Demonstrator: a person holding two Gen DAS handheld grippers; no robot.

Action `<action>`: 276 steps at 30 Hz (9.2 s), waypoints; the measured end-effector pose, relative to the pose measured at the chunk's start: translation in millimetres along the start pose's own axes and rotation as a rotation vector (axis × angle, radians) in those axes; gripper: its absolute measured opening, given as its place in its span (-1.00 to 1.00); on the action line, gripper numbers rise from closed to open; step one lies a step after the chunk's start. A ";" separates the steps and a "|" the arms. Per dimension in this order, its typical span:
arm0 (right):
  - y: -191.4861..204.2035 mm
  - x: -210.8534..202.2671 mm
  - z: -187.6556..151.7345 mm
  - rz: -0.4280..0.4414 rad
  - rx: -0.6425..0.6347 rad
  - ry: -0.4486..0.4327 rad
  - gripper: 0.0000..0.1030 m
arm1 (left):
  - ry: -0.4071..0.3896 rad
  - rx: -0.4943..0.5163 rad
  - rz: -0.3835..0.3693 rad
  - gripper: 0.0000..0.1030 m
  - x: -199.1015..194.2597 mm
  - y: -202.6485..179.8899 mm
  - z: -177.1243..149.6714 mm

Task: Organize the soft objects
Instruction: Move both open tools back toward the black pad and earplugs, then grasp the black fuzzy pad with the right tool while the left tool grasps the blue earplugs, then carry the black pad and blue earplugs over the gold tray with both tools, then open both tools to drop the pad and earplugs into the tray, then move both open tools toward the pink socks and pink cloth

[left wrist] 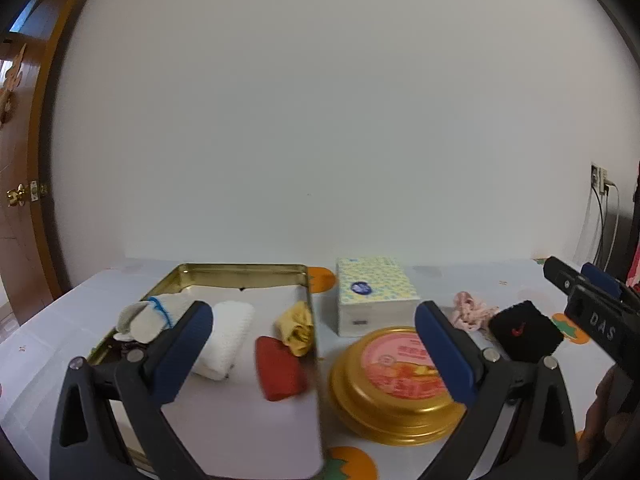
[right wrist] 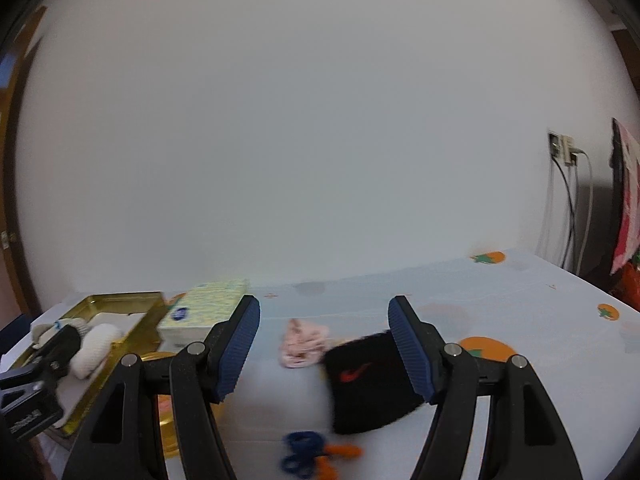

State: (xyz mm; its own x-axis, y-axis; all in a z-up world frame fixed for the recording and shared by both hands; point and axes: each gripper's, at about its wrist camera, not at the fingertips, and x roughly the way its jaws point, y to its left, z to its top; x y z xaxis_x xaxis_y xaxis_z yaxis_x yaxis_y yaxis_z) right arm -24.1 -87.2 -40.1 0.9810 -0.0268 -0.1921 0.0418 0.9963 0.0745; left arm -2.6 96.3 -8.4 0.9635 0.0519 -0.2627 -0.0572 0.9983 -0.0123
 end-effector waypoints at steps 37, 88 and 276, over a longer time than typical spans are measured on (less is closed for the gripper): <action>-61.9 98.2 -19.6 0.267 0.019 0.547 -0.47 | 0.080 0.123 -0.224 0.99 -6.7 -111.4 -6.1; -132.3 29.6 29.2 0.042 0.230 0.095 -0.79 | 0.470 0.396 -0.536 -0.72 42.8 -184.3 -33.9; 7.9 -20.6 -8.5 -0.064 -0.004 -0.098 0.58 | 0.017 -0.041 0.056 0.99 5.2 20.0 -1.0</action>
State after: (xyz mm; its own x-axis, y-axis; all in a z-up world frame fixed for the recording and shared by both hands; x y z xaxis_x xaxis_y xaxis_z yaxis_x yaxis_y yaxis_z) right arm -45.6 -78.1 -43.8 0.9901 -0.0984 -0.1000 0.1048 0.9926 0.0609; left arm 1.0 116.5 -11.0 0.9539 0.1066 -0.2806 -0.1217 0.9919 -0.0369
